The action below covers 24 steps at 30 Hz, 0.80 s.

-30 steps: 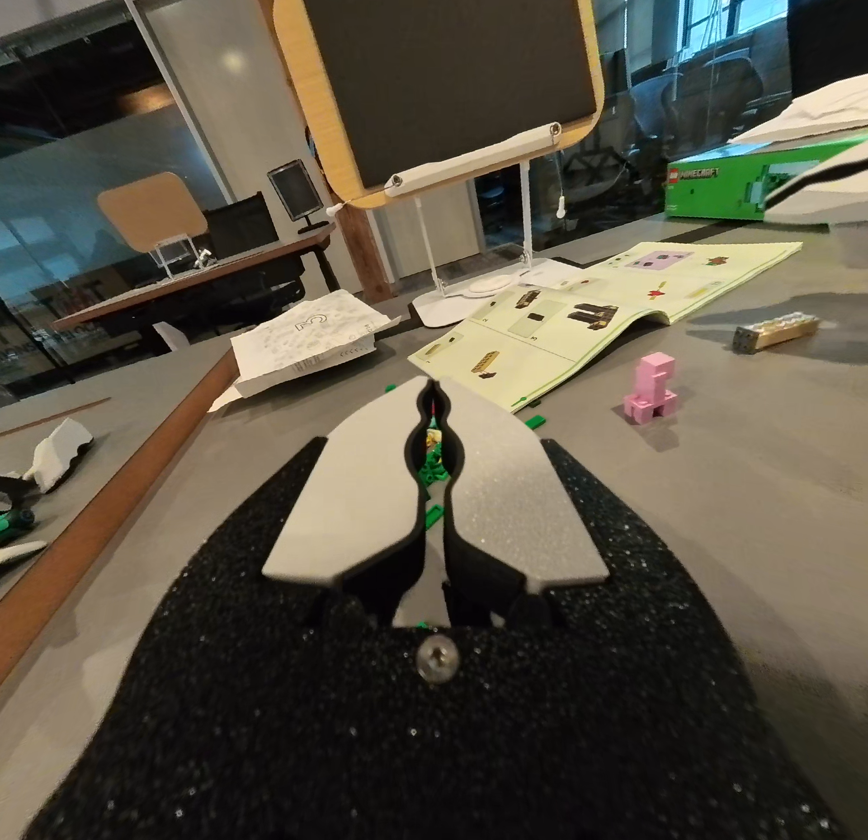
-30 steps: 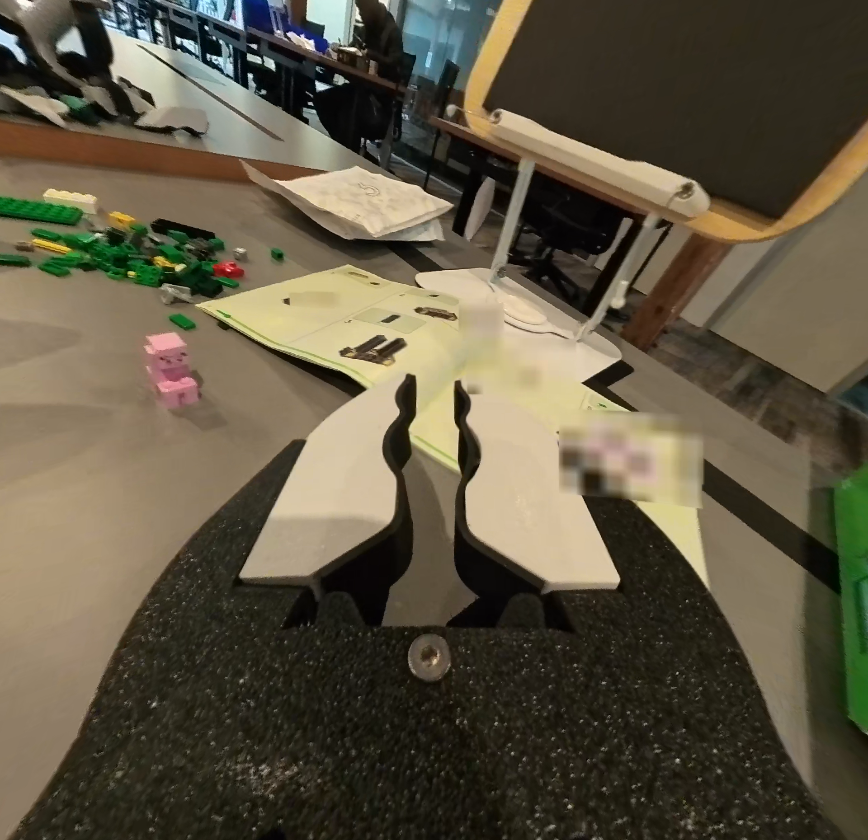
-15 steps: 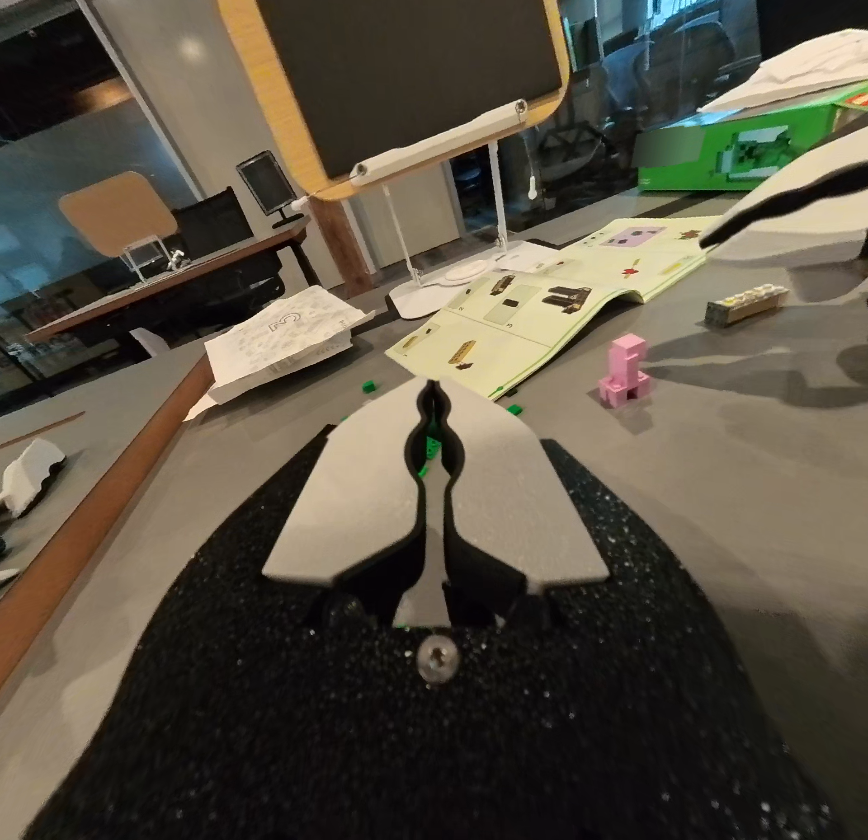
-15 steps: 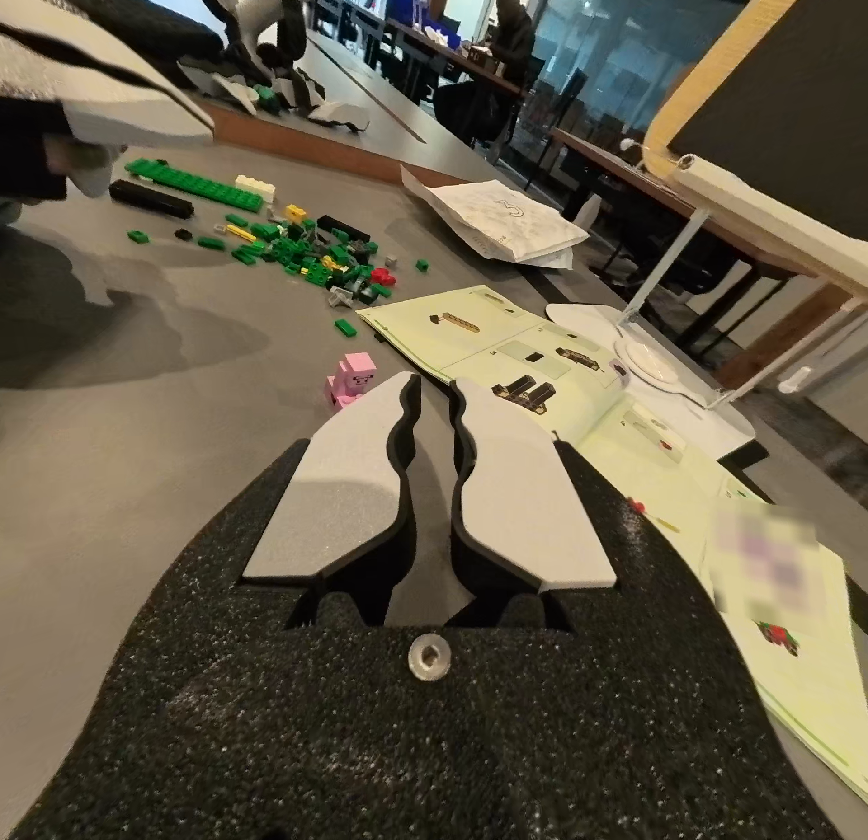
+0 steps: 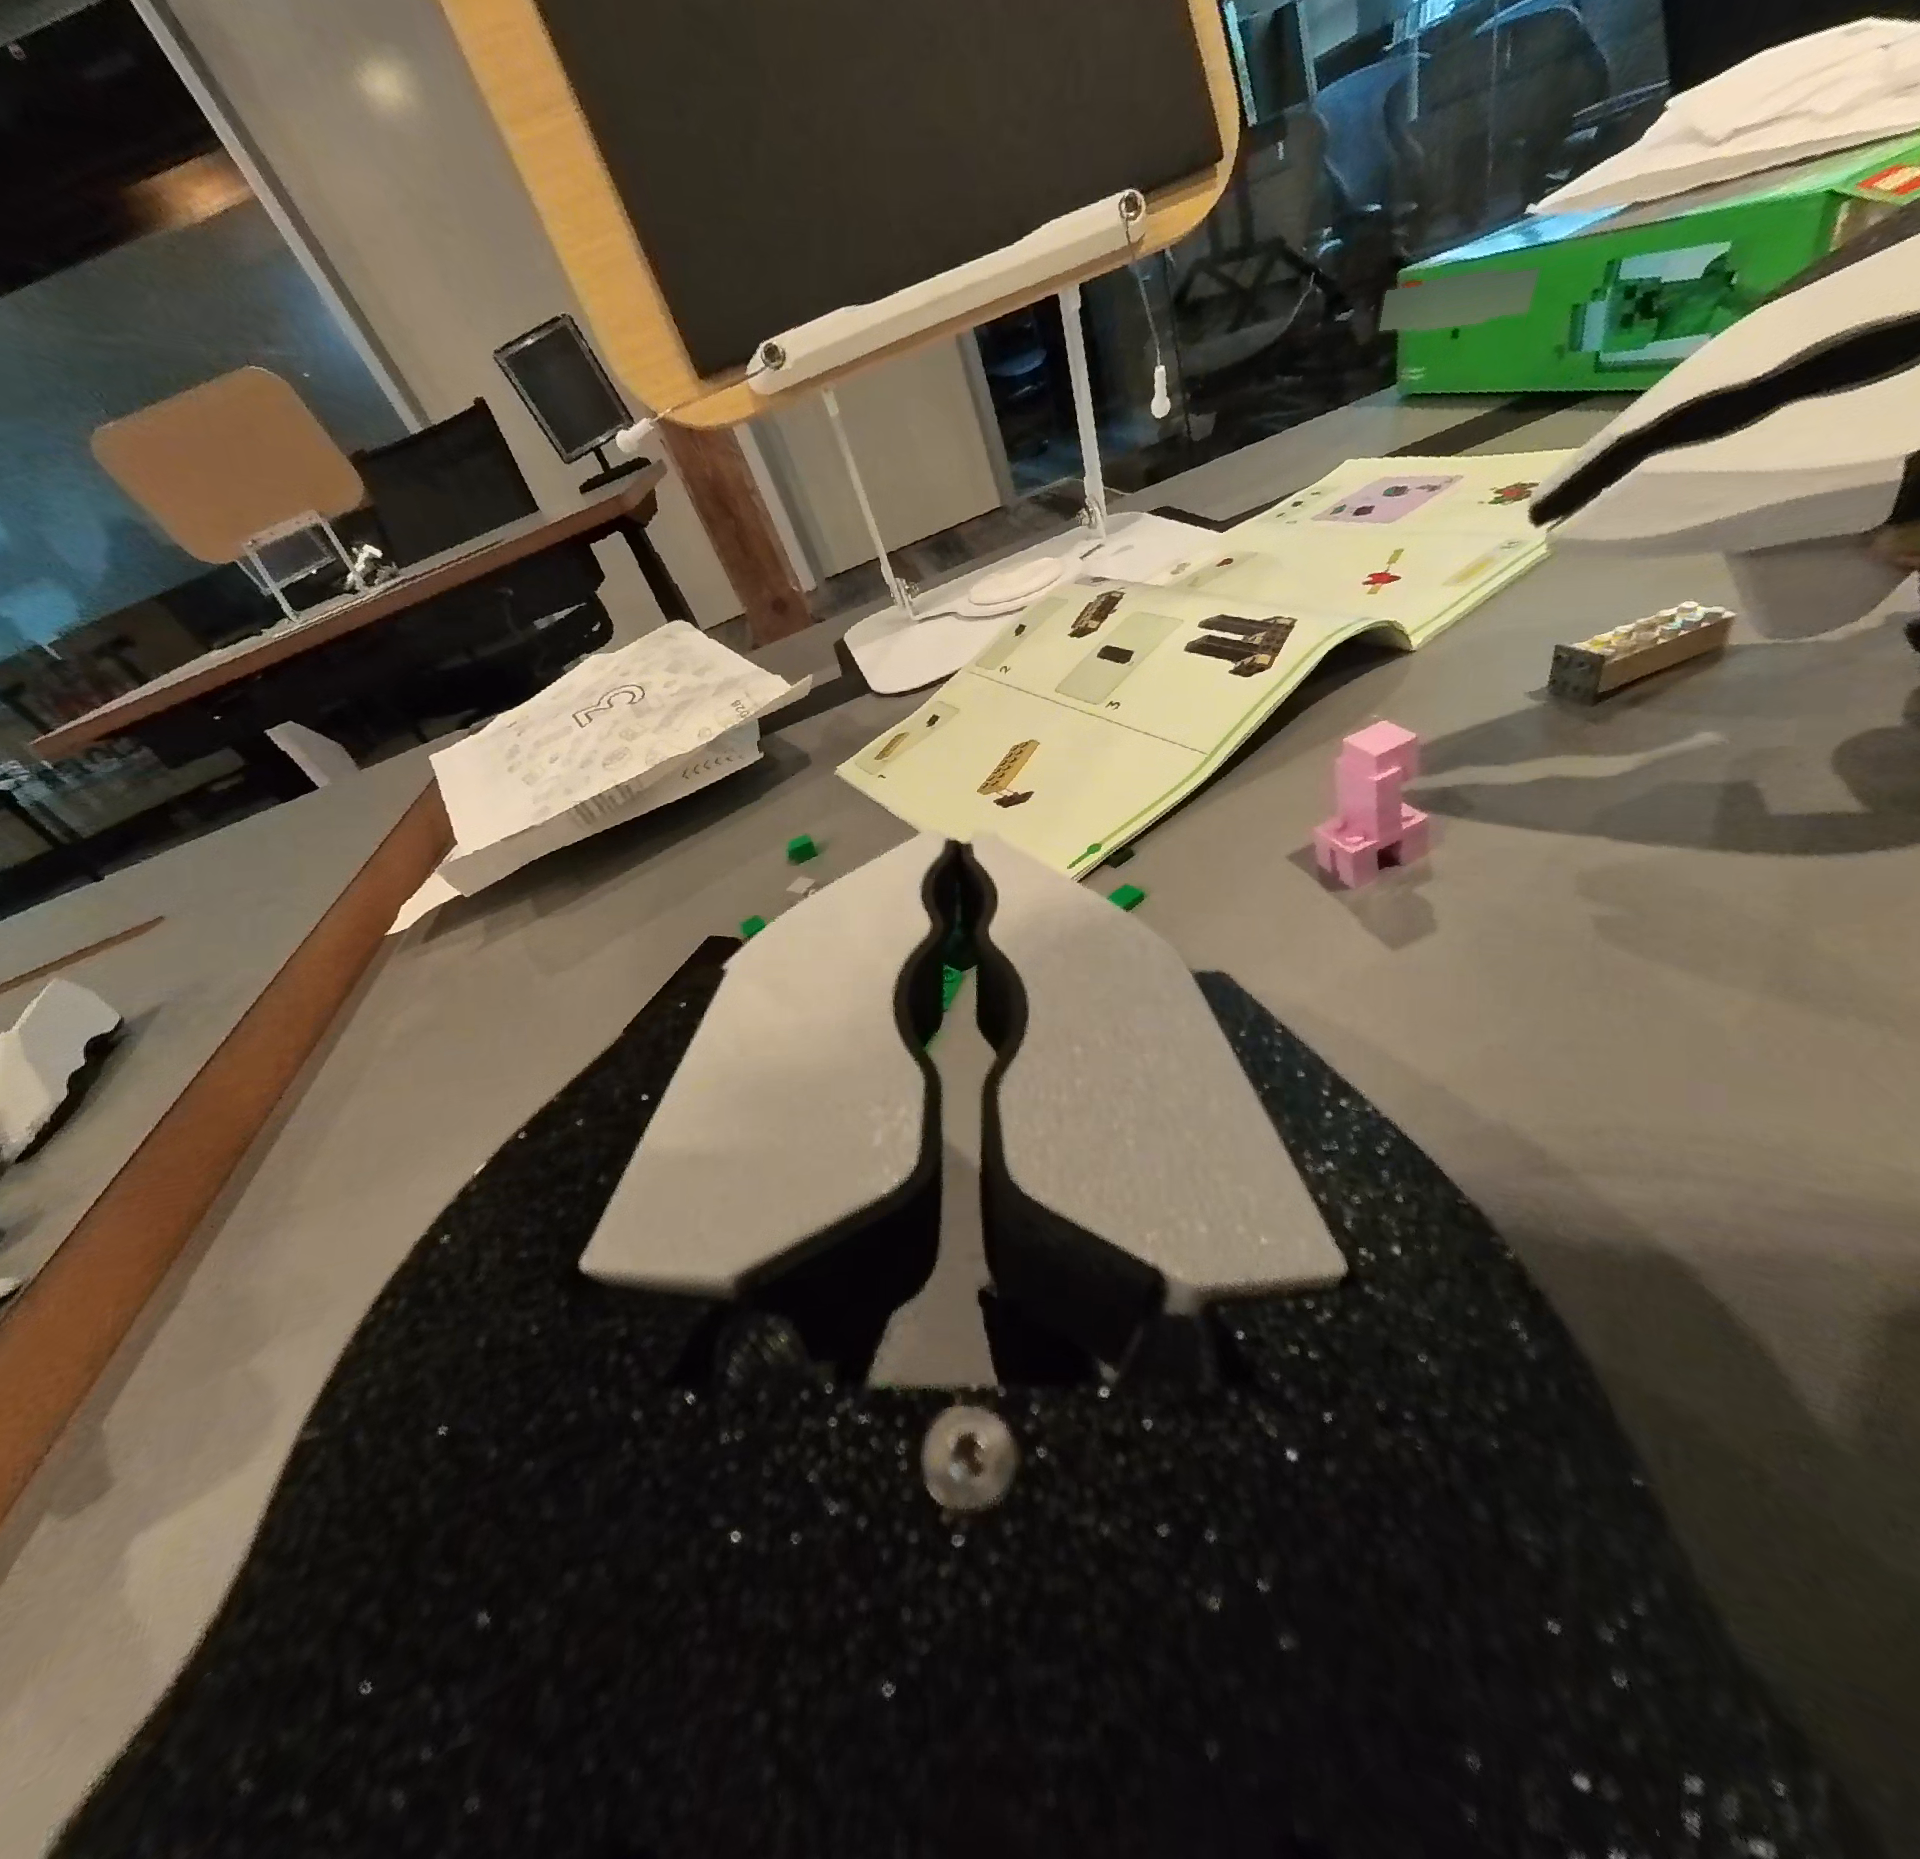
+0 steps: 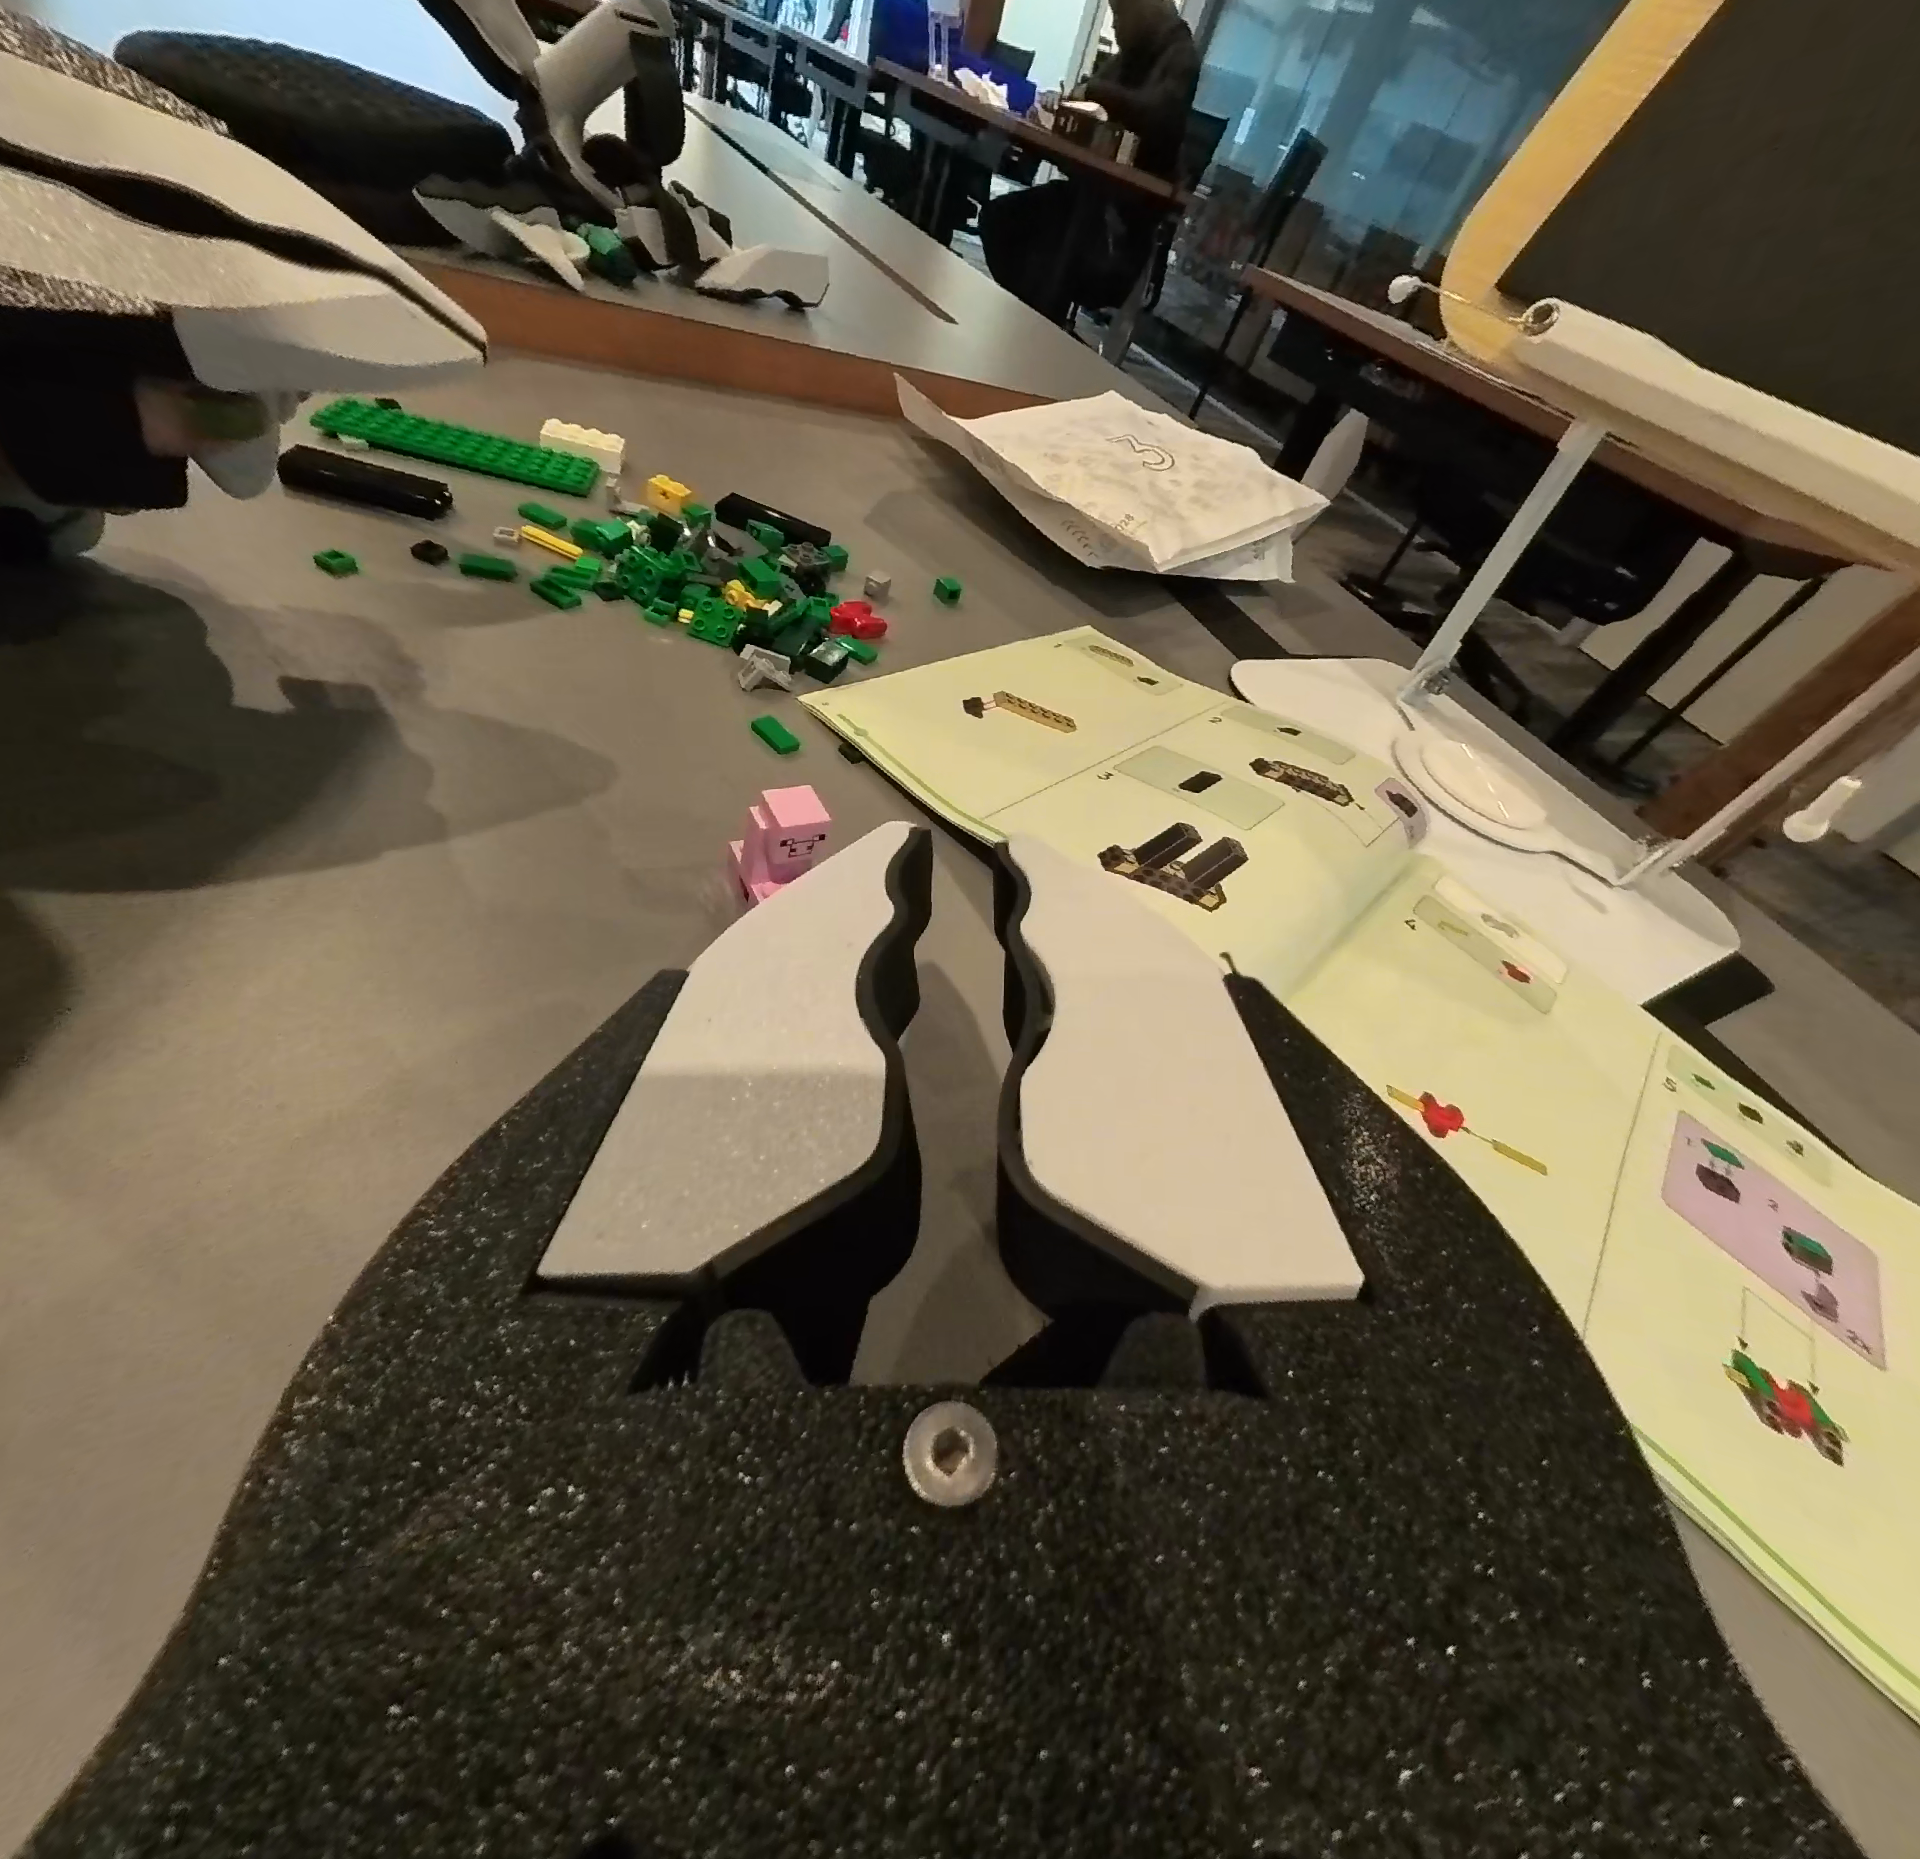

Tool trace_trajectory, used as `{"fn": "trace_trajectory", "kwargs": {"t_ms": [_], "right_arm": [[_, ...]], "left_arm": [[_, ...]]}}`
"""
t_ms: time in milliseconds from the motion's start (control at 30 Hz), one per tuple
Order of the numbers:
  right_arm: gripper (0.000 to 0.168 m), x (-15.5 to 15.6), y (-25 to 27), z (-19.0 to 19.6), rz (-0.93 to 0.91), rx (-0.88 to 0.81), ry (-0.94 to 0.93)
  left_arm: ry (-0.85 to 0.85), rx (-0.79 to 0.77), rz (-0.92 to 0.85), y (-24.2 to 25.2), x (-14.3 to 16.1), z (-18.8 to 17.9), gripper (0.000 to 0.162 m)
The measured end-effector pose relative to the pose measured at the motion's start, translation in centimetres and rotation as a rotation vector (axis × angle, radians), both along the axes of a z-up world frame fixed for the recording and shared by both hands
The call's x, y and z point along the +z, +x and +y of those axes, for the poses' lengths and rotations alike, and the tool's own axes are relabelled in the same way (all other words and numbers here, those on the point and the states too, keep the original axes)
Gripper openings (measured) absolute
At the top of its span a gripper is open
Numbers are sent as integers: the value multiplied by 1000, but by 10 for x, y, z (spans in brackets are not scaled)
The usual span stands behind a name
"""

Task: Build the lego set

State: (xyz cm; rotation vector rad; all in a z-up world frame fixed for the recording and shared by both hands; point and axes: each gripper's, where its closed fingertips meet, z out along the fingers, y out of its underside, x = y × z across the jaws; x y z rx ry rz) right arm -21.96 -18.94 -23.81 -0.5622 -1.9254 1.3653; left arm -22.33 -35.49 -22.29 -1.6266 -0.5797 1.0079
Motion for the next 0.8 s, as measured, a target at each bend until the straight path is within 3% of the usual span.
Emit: {"fn": "trace_trajectory", "kwargs": {"t_ms": [800], "right_arm": [[9, -3, 0, -2, -3, 3, 25]], "left_arm": [[3, -17, -4, 1, 0, 1, 0]]}}
